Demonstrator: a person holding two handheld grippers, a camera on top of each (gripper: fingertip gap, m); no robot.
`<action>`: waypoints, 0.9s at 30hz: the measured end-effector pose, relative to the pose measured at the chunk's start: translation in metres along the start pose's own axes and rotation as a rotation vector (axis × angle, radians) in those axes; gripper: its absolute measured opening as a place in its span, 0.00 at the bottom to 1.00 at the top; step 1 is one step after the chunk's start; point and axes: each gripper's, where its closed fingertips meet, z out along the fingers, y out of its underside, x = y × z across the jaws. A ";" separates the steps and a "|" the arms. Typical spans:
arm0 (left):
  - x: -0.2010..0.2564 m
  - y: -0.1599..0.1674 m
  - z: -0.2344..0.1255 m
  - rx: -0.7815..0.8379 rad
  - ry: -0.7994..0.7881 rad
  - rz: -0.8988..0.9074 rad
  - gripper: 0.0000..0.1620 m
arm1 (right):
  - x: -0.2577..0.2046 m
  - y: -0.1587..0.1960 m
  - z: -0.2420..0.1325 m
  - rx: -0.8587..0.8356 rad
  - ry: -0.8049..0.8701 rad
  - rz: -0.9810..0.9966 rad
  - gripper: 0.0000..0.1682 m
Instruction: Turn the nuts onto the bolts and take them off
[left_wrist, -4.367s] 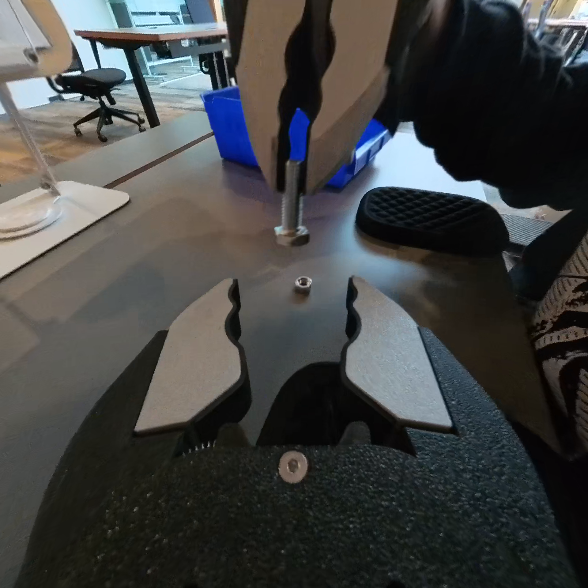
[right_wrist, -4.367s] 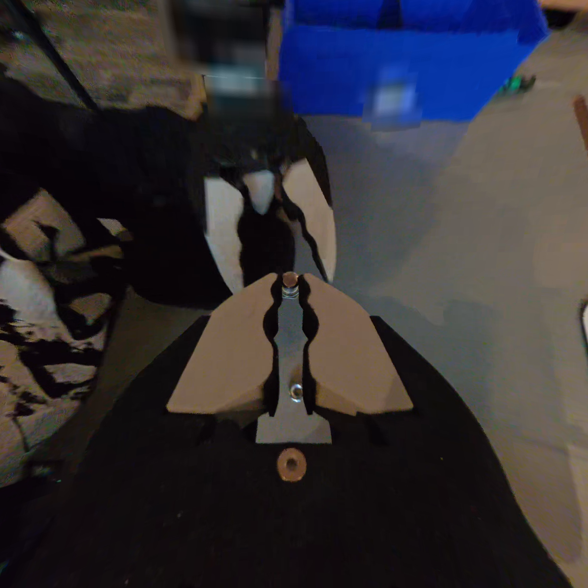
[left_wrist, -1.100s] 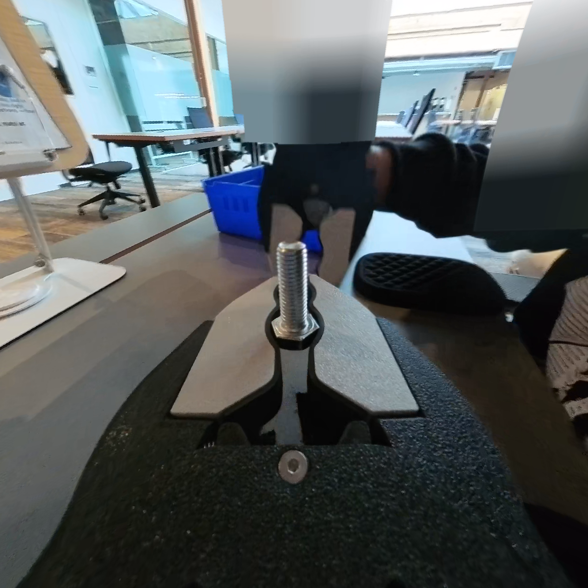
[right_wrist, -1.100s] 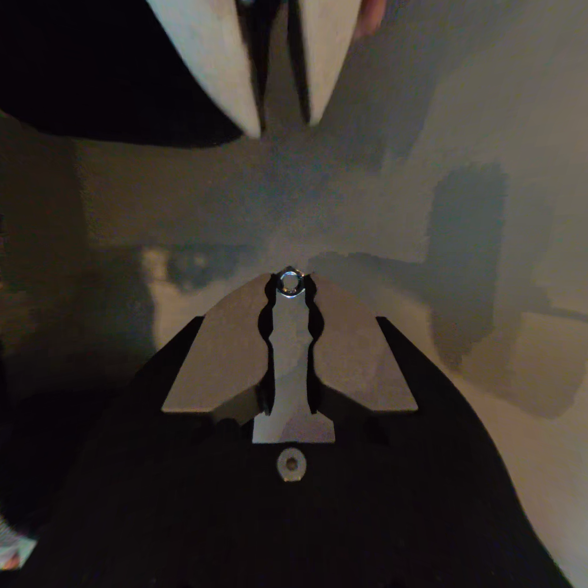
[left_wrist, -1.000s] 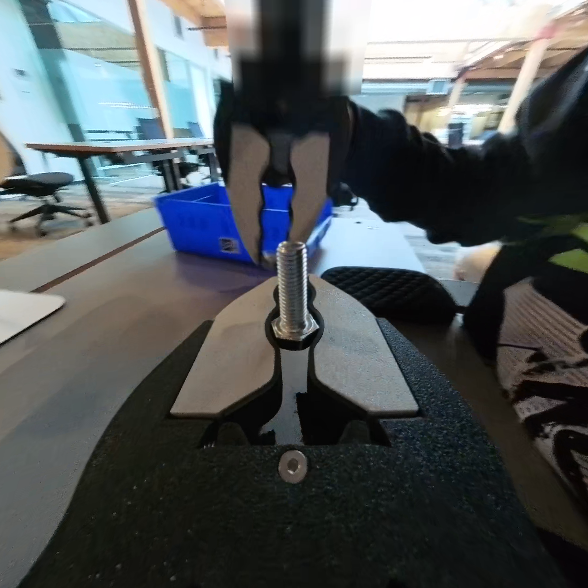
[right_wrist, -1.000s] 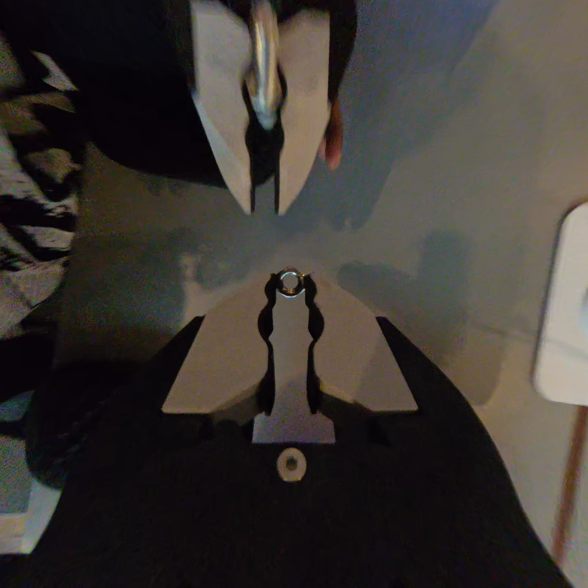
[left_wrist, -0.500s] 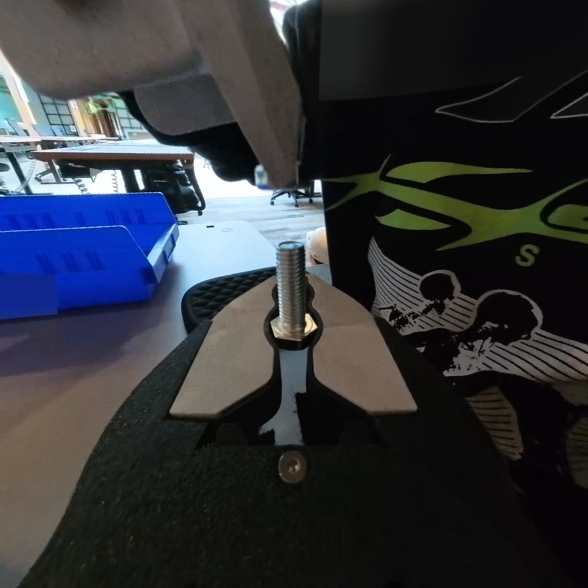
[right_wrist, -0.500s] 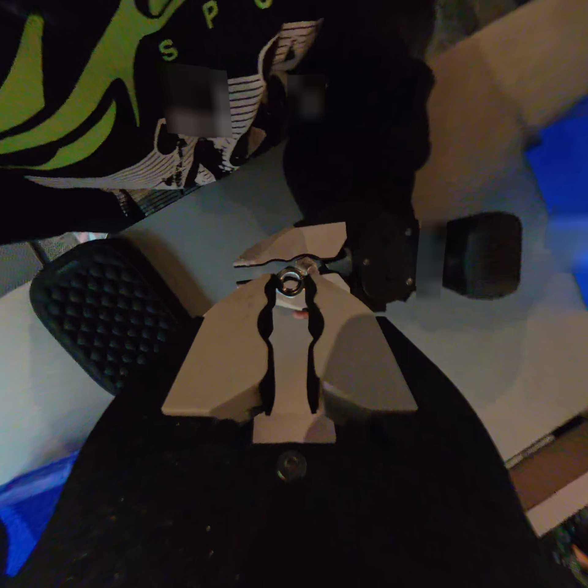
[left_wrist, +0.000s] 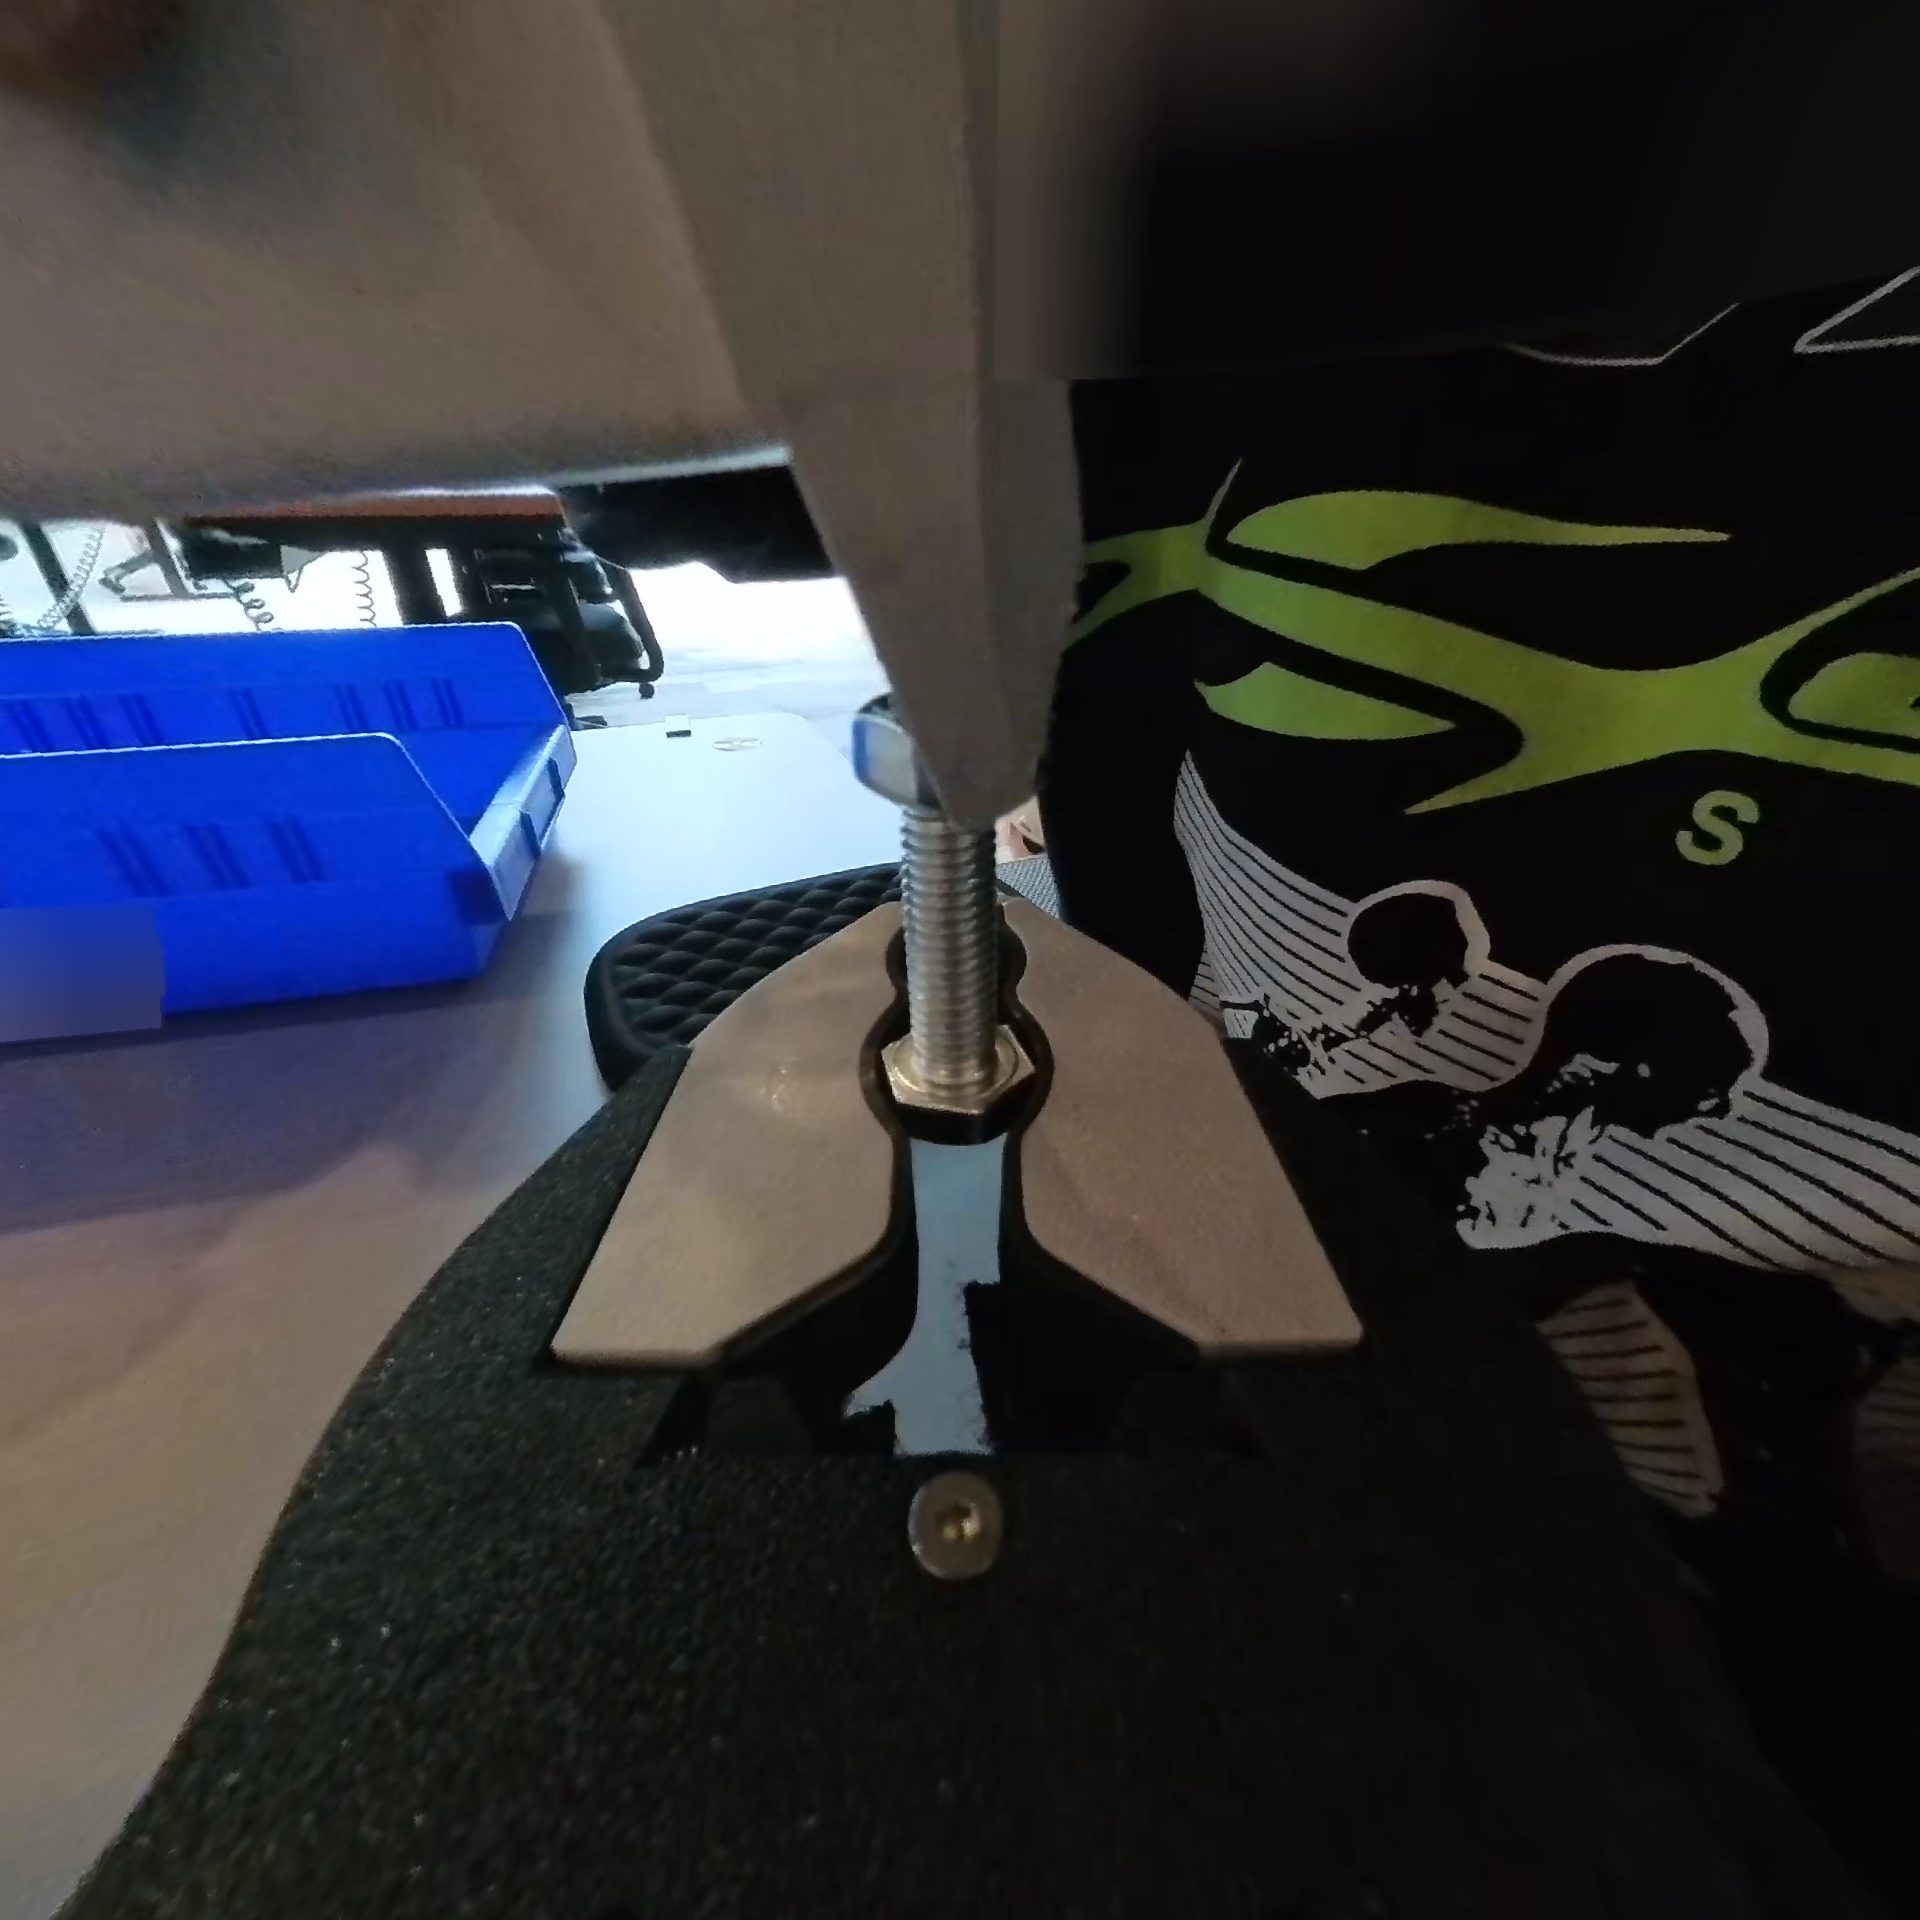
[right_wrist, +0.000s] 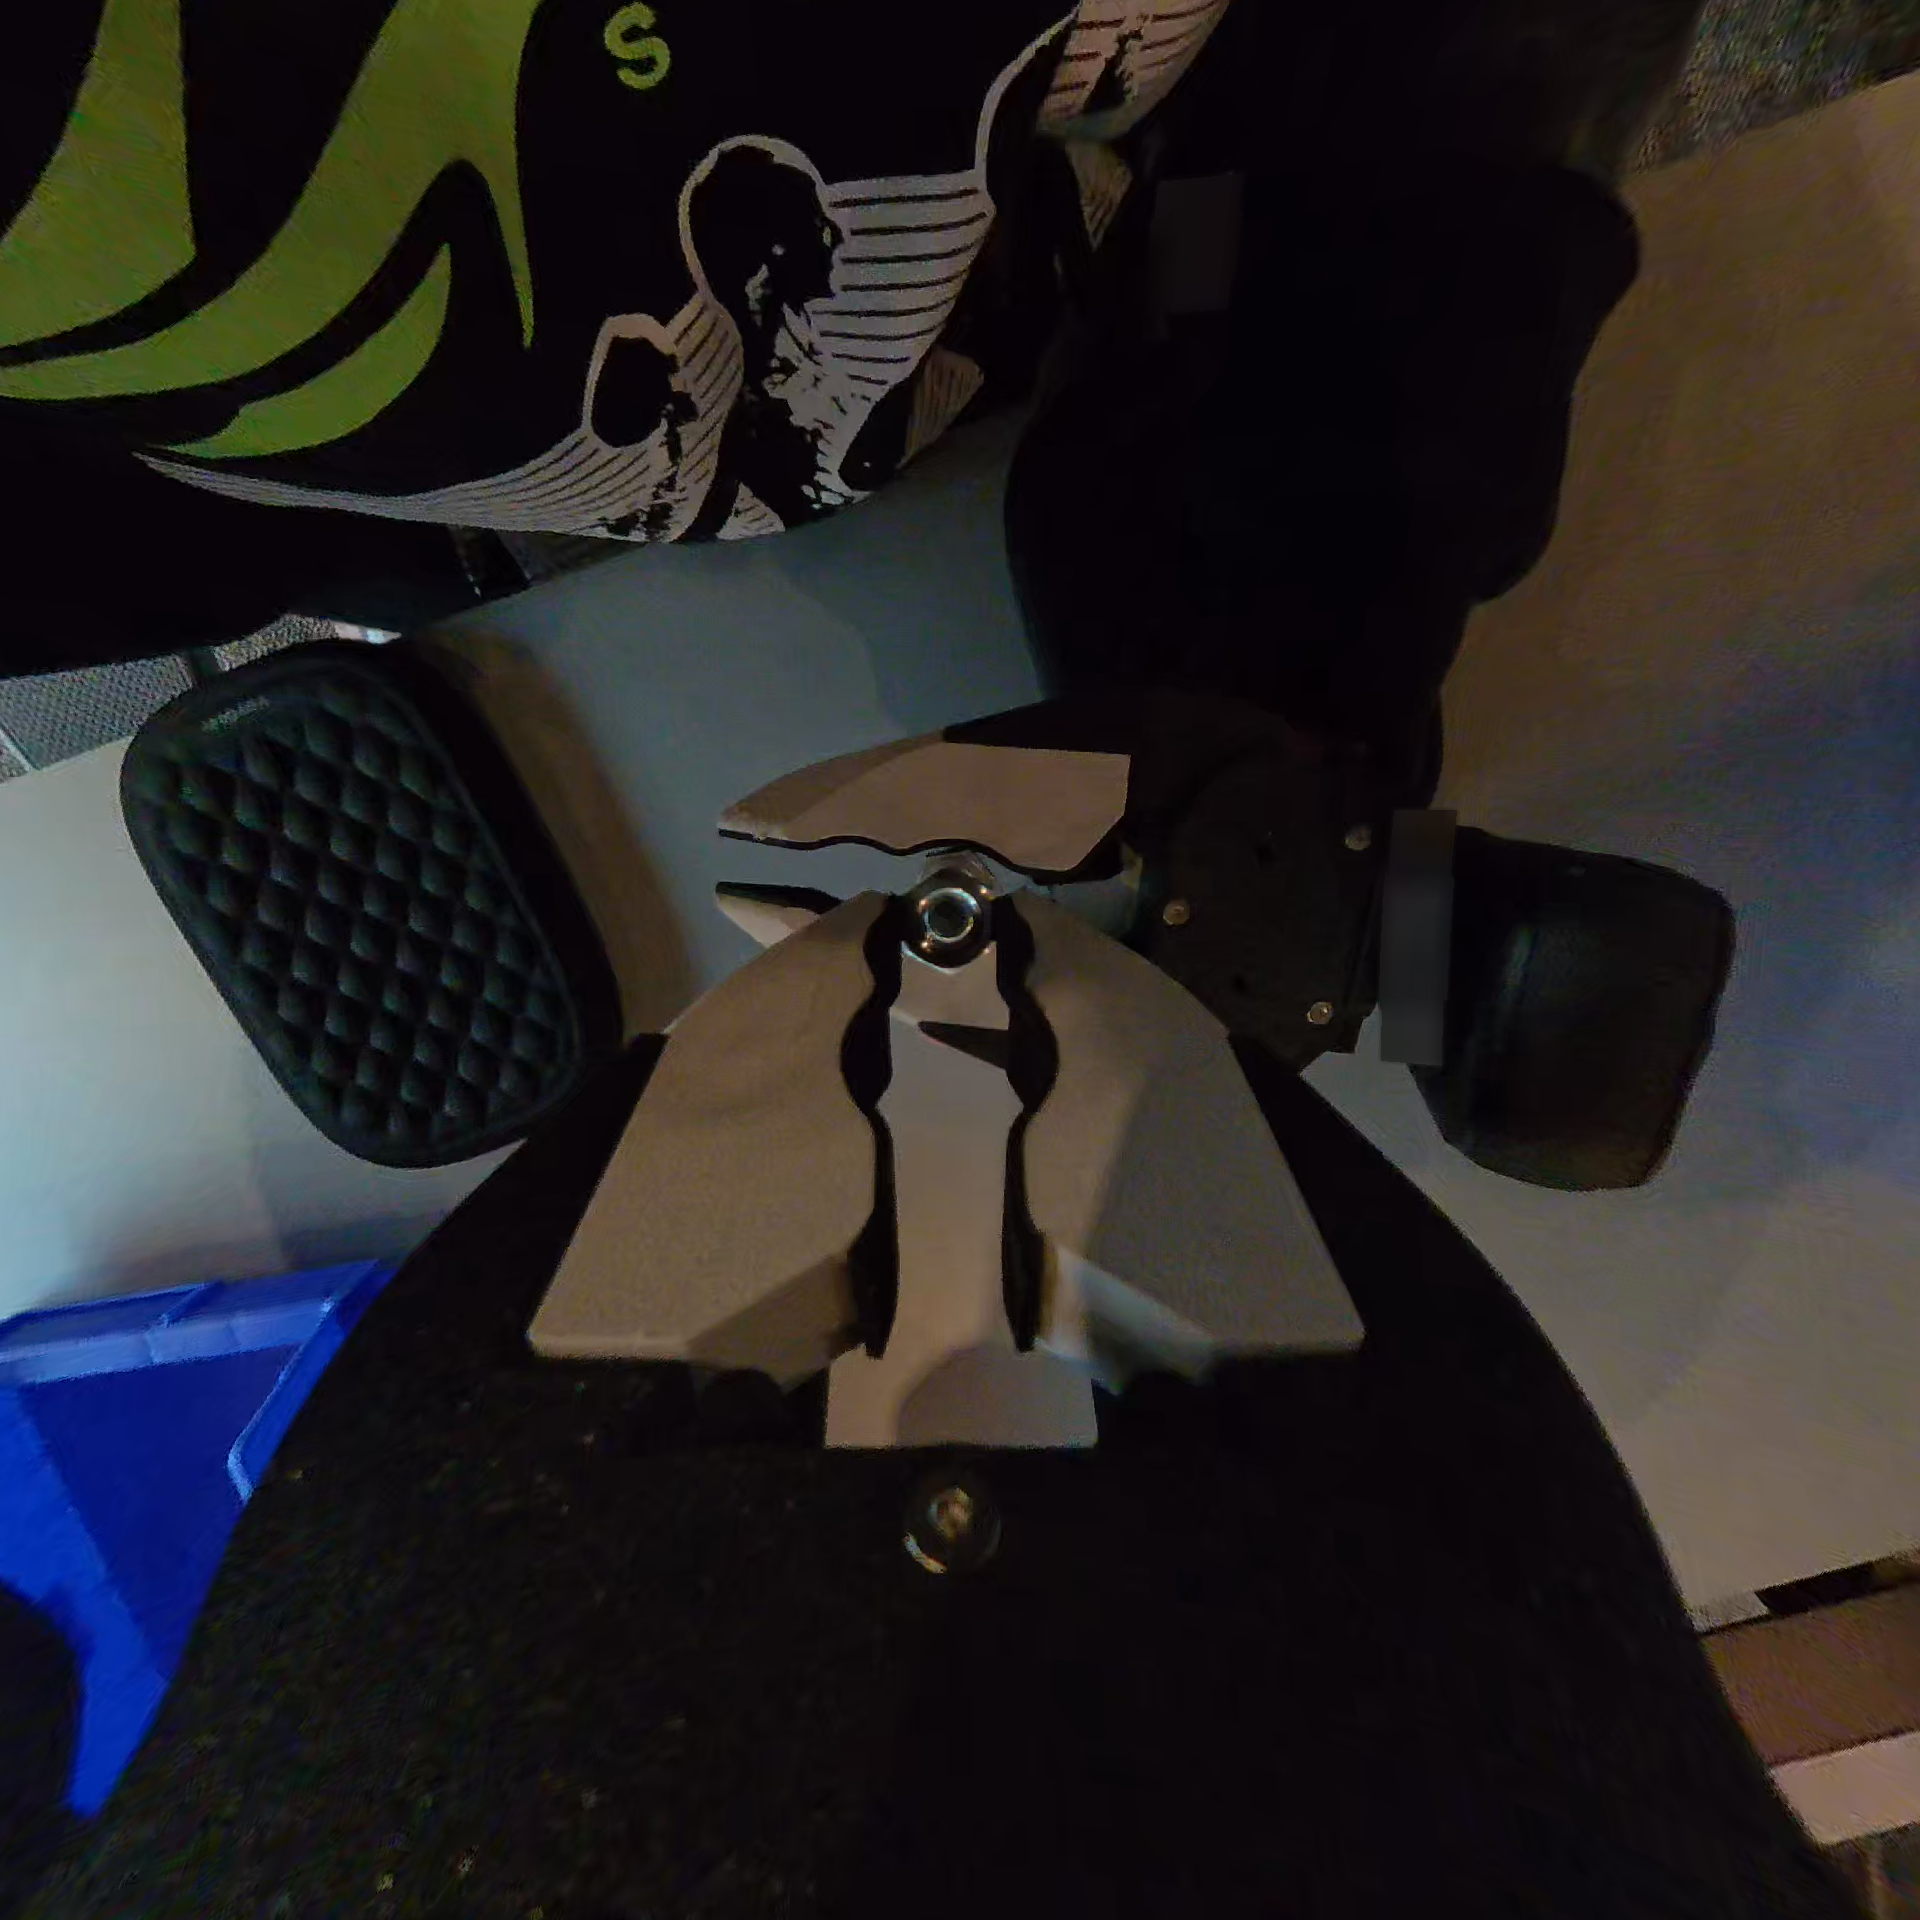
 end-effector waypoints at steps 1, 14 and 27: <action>0.000 0.000 0.000 0.000 0.000 0.002 0.07 | 0.001 0.001 0.001 -0.001 0.004 0.001 0.10; -0.001 -0.001 0.002 0.013 -0.020 0.005 0.08 | 0.001 0.004 0.003 -0.004 -0.002 0.085 0.10; -0.029 0.003 0.001 -0.024 -0.276 0.010 0.07 | 0.000 0.019 0.000 -0.094 0.140 0.546 0.10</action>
